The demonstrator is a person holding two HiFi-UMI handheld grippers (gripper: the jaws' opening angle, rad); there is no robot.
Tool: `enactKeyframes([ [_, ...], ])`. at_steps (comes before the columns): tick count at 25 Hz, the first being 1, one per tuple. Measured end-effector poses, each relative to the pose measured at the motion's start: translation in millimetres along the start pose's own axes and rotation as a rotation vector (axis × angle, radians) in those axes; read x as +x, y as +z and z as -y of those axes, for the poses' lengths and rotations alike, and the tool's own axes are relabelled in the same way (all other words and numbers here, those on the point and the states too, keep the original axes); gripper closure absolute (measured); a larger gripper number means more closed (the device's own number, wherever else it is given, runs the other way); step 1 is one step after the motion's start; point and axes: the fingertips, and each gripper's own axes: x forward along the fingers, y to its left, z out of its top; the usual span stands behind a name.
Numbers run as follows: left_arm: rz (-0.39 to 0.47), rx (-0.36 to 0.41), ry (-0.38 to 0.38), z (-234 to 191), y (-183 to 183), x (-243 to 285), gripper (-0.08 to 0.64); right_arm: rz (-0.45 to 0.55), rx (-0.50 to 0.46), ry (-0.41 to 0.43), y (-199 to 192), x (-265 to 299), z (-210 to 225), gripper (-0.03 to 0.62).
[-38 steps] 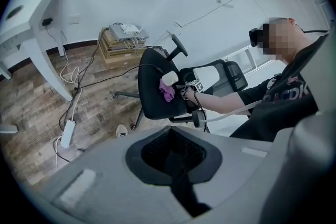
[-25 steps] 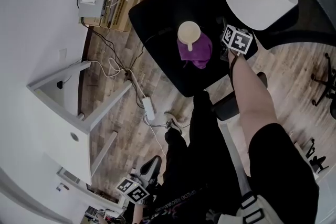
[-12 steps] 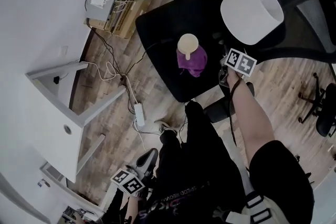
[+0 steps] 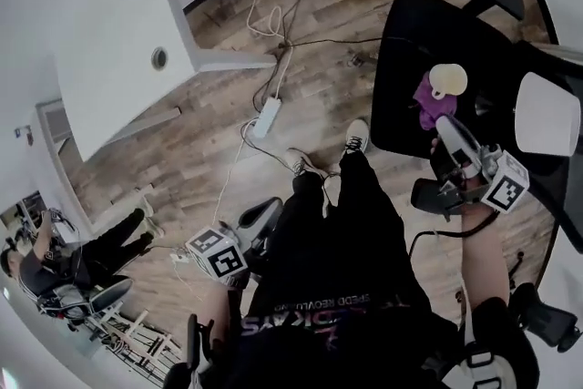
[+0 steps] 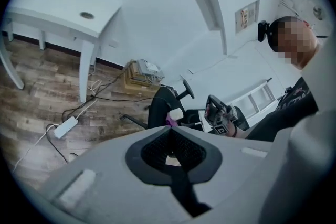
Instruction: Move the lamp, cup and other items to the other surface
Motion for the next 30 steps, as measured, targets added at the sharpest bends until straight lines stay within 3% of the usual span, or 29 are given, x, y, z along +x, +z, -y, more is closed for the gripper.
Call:
enactKeyframes([
  [2,0.055,-0.035,0.033,-9,-3,-18,0.557,-0.189,0.01,0.143,-50,41,-46,0.588],
  [4,0.092,-0.055,0.059,-13,-5,-35,0.557,-0.363,0.012,0.226,-106,72,-77,0.588],
  [7,0.165,-0.055,0.087,-23,-9,-67,0.556,-0.56,0.013,0.282,-177,104,-107,0.588],
  [10,0.232,-0.088,0.121,-41,-14,-107,0.557,-0.657,0.024,0.297,-227,132,-131,0.588],
  [14,0.304,-0.118,0.147,-78,-26,-165,0.557,-0.696,0.021,0.301,-282,160,-159,0.588],
  [17,0.327,-0.112,0.117,-116,-36,-206,0.557,-0.687,-0.032,0.282,-326,181,-177,0.588],
  [24,0.289,0.059,-0.09,-194,-58,-315,0.557,-0.504,-0.124,0.127,-473,199,-229,0.588],
  [27,0.269,0.084,-0.169,-212,-77,-356,0.557,-0.555,-0.178,0.059,-547,197,-257,0.589],
  [30,0.268,0.078,-0.24,-212,-87,-371,0.557,-0.6,-0.309,0.03,-567,194,-286,0.588],
])
